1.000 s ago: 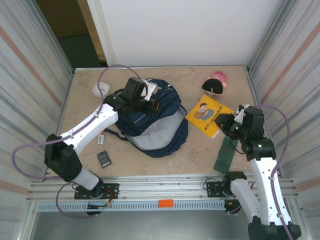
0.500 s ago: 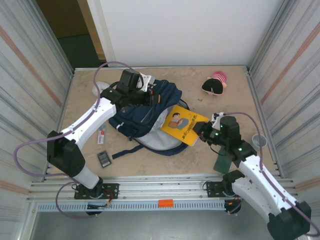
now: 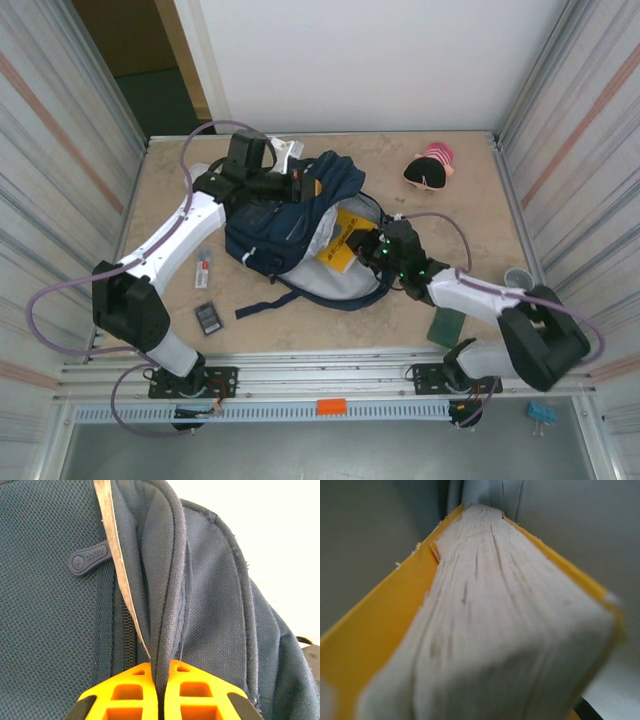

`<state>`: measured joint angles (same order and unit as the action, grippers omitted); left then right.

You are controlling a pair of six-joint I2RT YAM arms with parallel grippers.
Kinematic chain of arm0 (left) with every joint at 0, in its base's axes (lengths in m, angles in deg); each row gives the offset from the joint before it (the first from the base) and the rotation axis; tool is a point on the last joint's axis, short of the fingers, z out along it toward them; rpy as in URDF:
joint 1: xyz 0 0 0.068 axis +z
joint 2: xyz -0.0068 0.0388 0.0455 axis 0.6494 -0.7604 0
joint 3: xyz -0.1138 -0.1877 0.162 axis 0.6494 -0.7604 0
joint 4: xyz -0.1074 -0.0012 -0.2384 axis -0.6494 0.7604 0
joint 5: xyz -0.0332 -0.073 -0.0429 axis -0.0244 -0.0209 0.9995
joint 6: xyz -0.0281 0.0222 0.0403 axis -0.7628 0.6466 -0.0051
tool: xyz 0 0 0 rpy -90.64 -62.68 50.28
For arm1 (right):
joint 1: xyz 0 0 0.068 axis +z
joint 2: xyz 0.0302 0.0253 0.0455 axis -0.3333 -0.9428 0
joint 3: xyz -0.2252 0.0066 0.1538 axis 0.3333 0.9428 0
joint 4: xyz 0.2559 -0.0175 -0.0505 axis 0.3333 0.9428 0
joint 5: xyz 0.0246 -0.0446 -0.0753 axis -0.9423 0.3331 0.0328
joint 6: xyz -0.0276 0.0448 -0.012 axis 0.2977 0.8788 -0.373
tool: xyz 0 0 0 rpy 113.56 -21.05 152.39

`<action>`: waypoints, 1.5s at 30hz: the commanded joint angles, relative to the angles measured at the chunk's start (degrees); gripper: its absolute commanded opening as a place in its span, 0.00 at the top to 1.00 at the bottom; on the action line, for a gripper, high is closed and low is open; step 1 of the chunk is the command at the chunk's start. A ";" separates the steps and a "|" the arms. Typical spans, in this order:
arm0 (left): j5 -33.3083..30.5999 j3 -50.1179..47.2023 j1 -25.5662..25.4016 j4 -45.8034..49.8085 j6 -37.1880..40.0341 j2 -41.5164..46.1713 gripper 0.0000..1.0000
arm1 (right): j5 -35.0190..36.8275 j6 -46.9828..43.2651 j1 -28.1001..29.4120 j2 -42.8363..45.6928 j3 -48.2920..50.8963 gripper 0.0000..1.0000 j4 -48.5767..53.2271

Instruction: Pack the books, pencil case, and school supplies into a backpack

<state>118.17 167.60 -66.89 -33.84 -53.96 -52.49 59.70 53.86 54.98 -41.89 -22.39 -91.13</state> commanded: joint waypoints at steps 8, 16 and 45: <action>9.46 1.44 1.49 -9.70 0.00 1.75 1.00 | 2.64 2.68 2.02 -19.37 -15.76 1.00 -14.71; 5.37 0.73 2.29 -5.90 2.76 2.41 1.00 | 1.34 2.15 0.23 -24.21 -20.69 0.69 -4.64; 6.86 -2.47 4.77 -5.04 5.31 2.28 1.00 | -6.14 -26.88 -10.33 1.84 -20.38 0.23 63.95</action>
<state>121.93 164.82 -62.72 -34.22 -49.96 -52.47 54.46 31.68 43.39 -37.20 -43.44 -33.19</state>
